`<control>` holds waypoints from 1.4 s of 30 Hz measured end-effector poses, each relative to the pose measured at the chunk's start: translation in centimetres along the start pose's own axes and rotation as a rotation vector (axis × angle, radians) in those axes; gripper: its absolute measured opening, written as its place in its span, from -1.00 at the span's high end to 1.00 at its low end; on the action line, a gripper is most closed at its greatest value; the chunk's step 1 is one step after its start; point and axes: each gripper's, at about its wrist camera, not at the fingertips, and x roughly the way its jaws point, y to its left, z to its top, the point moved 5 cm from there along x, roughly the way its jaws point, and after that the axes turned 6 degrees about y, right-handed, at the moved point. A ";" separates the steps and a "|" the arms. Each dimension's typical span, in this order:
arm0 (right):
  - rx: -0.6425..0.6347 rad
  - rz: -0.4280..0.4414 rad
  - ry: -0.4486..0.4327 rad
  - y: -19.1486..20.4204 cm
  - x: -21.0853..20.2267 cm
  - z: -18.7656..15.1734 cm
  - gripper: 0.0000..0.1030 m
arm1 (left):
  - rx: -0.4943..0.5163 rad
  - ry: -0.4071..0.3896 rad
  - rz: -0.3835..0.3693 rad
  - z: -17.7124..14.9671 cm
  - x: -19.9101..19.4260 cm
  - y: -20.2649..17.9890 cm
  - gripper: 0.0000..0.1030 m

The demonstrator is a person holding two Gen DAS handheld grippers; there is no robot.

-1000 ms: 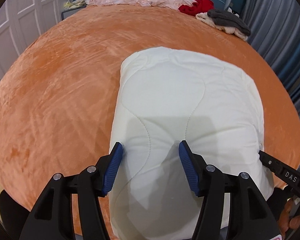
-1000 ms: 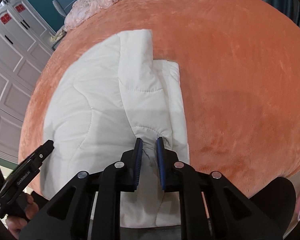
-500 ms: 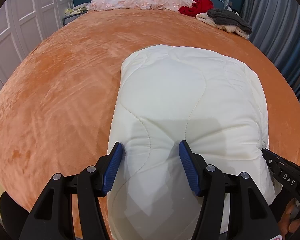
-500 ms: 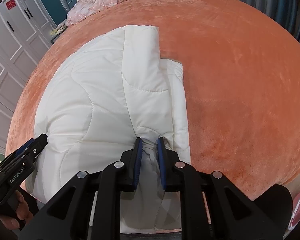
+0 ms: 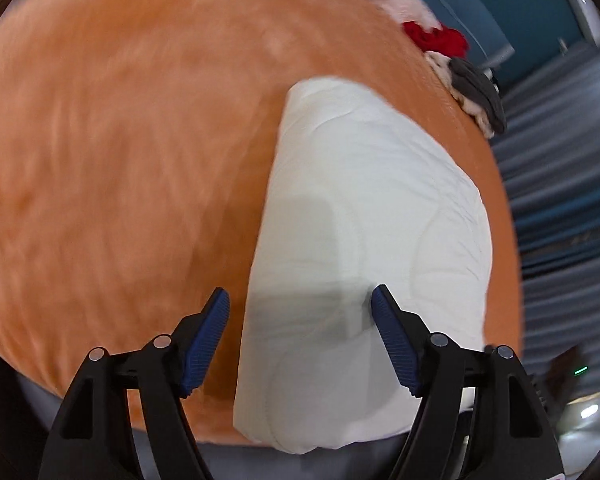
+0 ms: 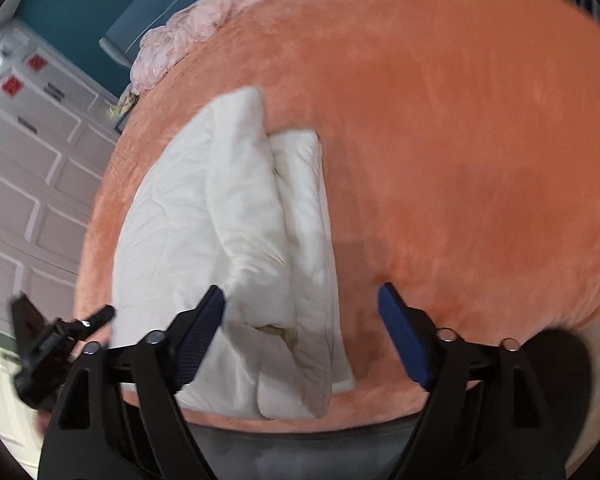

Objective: Fold large clothes

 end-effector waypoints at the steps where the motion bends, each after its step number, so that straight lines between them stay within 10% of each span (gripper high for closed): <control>1: 0.030 0.036 0.025 -0.4 0.6 -0.1 -0.58 | -0.021 0.027 -0.032 0.0 0.5 0.4 -0.38; 14: 0.160 0.209 0.142 -0.9 5.1 -0.8 -0.71 | 0.049 0.079 -0.029 0.1 3.2 -1.9 -0.90; 24: 0.182 0.239 0.150 -0.6 7.2 -0.4 -0.79 | 0.027 0.085 -0.027 1.3 5.1 -1.8 -0.90; 31: 0.046 0.163 0.086 1.3 4.3 -0.1 0.18 | 0.152 0.026 -0.003 0.4 2.9 -3.7 -0.61; 42: -0.207 0.068 -0.146 7.5 -6.3 -1.1 0.31 | 0.368 -0.155 -0.059 -1.0 -6.0 -9.5 -0.41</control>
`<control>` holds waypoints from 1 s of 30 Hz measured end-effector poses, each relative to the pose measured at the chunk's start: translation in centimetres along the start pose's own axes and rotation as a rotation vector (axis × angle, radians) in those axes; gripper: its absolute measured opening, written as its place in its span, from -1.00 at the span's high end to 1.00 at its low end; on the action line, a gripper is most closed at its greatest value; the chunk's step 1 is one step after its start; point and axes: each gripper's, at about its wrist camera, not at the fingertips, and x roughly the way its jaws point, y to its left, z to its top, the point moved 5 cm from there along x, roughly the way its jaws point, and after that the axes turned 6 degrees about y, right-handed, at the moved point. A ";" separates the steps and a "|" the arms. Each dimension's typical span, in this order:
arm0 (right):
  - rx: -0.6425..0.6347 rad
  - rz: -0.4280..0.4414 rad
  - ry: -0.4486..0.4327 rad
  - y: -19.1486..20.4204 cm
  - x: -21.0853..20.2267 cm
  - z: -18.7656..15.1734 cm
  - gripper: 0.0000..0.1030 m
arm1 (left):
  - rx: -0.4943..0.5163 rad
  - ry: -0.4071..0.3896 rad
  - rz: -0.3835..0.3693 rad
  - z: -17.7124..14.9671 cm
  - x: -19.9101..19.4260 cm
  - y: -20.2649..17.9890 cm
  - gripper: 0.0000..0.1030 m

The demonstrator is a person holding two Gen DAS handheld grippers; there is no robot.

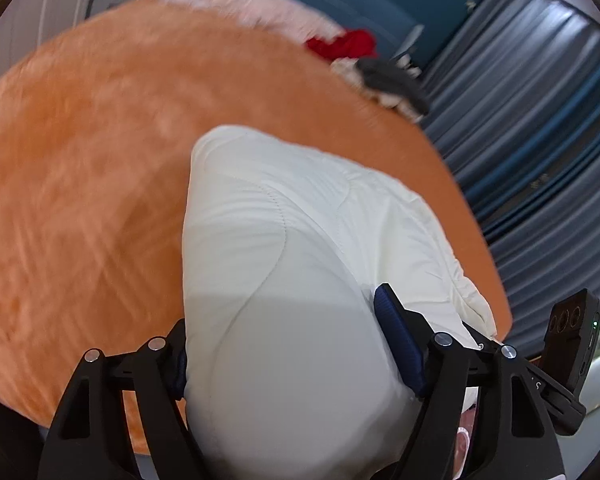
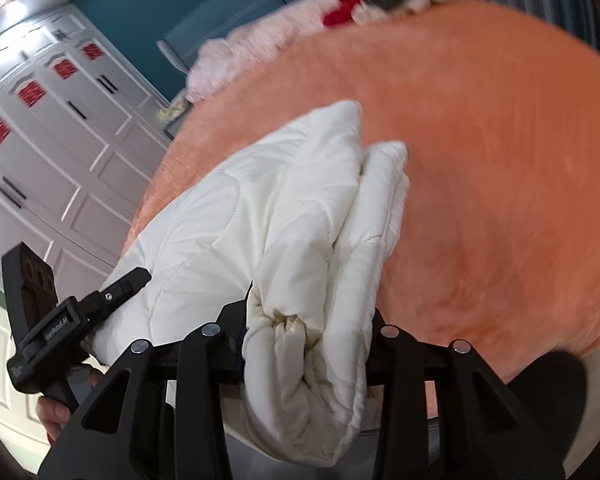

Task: Fold large clothes
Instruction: 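Lift the folded jacket with the right tool while the left tool grips its other end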

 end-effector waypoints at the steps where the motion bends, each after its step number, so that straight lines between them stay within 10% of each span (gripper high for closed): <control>1: -0.016 0.001 -0.027 0.6 -1.1 0.2 0.31 | 0.020 -0.025 -0.010 0.6 -1.0 -0.8 -0.41; 17: -0.257 0.029 -0.296 10.6 -7.6 8.3 0.37 | 0.257 -0.379 -0.097 9.8 -12.3 -5.6 -0.39; 30: -0.393 0.045 -0.364 17.4 0.3 15.5 0.37 | 0.243 -0.518 -0.124 18.1 -12.0 2.4 -0.39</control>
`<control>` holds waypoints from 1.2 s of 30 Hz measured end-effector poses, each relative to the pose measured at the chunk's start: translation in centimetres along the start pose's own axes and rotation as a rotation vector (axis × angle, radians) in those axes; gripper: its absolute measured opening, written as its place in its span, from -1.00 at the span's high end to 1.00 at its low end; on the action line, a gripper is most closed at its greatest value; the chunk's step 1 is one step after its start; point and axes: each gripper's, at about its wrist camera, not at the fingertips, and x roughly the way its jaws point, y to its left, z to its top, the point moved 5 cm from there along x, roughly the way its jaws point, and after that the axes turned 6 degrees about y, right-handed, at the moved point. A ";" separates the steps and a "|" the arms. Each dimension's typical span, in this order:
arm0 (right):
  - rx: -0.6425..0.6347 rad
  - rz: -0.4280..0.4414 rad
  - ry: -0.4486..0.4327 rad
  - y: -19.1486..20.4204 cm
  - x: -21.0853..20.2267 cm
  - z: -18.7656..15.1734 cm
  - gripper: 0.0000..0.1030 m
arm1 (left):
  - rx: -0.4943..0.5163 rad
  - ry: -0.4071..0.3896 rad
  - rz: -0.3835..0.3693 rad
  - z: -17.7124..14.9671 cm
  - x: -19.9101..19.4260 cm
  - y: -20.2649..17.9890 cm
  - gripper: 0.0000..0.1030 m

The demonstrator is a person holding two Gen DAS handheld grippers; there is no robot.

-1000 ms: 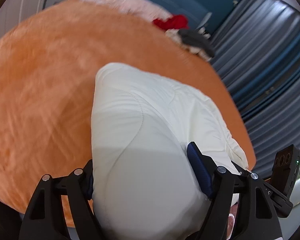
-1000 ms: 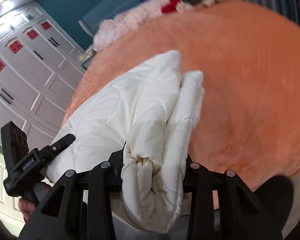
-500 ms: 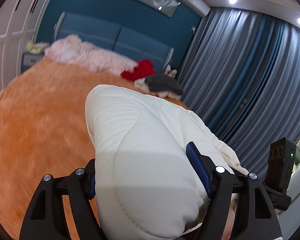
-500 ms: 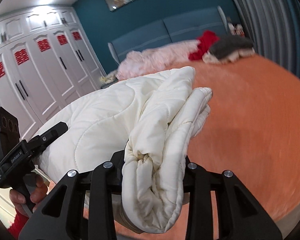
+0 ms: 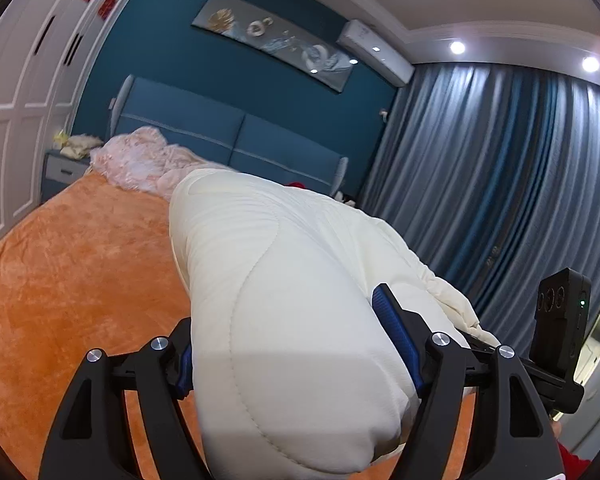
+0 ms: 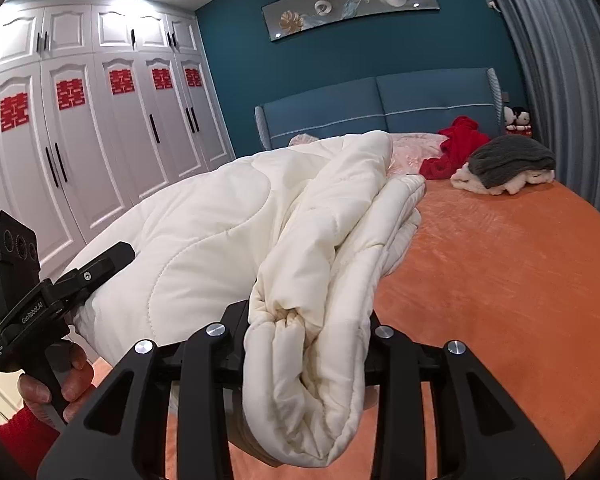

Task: Fold large clothes
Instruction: 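Lift the folded jacket with the right tool while the left tool grips its other end, then lower the jacket bundle onto the bed and open both tools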

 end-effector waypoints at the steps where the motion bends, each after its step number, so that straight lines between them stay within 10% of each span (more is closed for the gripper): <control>1: 0.000 0.004 0.011 -0.2 1.7 -0.2 0.37 | -0.014 0.009 0.004 -0.2 0.9 1.3 -0.39; 14: 0.081 -0.022 0.284 -3.0 15.9 -10.9 0.37 | -0.197 0.197 0.099 -11.0 9.4 13.4 -0.39; 24: 0.230 0.010 0.414 -3.8 16.6 -18.6 -0.03 | -0.317 0.352 0.149 -19.6 6.9 17.1 -0.52; 31: 0.254 -0.050 0.438 -4.8 10.2 -17.8 -0.21 | -0.326 0.392 0.303 -18.4 0.6 17.2 -0.52; 36: 0.132 -0.106 0.400 -3.3 8.7 -13.8 0.30 | -0.225 0.345 0.432 -12.4 0.4 14.8 -0.45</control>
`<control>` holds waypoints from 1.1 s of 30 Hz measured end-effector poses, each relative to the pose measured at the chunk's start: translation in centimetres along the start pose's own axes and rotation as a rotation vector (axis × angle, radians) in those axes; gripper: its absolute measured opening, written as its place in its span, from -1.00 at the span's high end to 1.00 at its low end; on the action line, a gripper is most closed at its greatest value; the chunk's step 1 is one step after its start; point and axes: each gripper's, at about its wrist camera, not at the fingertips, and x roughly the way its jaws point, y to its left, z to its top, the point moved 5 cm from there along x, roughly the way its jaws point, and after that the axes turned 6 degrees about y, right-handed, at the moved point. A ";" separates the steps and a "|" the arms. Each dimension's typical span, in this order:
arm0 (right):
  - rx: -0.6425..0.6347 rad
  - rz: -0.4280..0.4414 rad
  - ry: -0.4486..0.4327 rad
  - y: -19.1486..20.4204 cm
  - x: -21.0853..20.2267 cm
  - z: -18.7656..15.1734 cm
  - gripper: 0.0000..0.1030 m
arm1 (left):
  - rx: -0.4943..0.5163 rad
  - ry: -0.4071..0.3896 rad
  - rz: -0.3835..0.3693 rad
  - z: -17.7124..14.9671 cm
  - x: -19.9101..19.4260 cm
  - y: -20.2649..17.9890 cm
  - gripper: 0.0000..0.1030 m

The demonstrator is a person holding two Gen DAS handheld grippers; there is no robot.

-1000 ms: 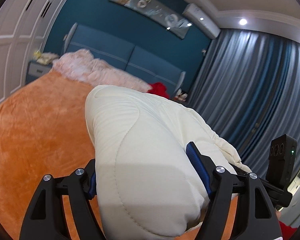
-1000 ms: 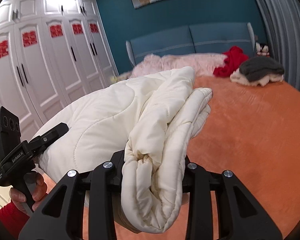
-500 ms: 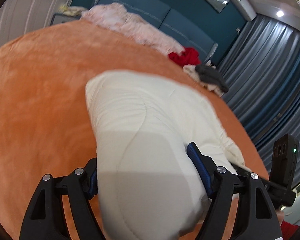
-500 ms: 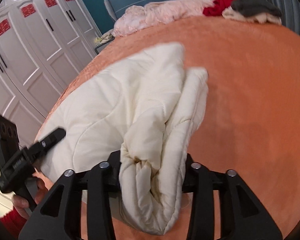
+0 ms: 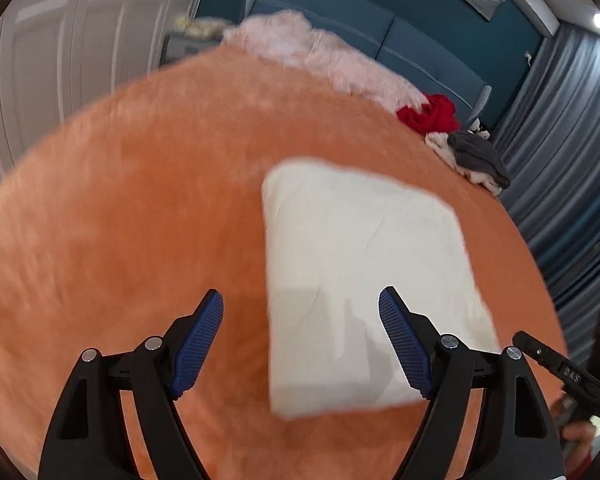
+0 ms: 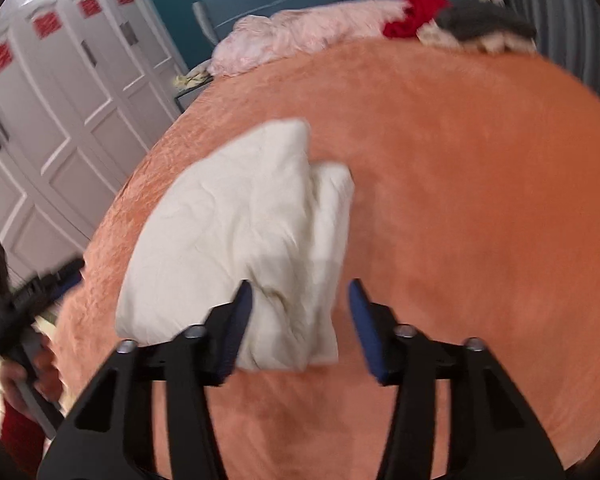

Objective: Fold large clothes

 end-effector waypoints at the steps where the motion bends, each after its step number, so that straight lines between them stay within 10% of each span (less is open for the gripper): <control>1: -0.042 -0.023 -0.016 1.2 -0.2 1.4 0.46 | 0.017 -0.005 0.017 0.7 -0.1 -0.8 -0.42; 9: -0.149 -0.082 -0.026 6.2 5.4 9.6 0.75 | 0.127 0.051 0.117 7.2 6.5 -7.5 0.90; 20: -0.061 -0.168 0.084 2.0 17.3 9.6 0.81 | 0.121 0.137 0.217 6.1 18.0 -5.3 0.97; 33: -0.028 -0.138 0.044 0.6 20.8 8.4 0.85 | 0.123 0.088 0.250 5.2 21.9 -5.0 1.00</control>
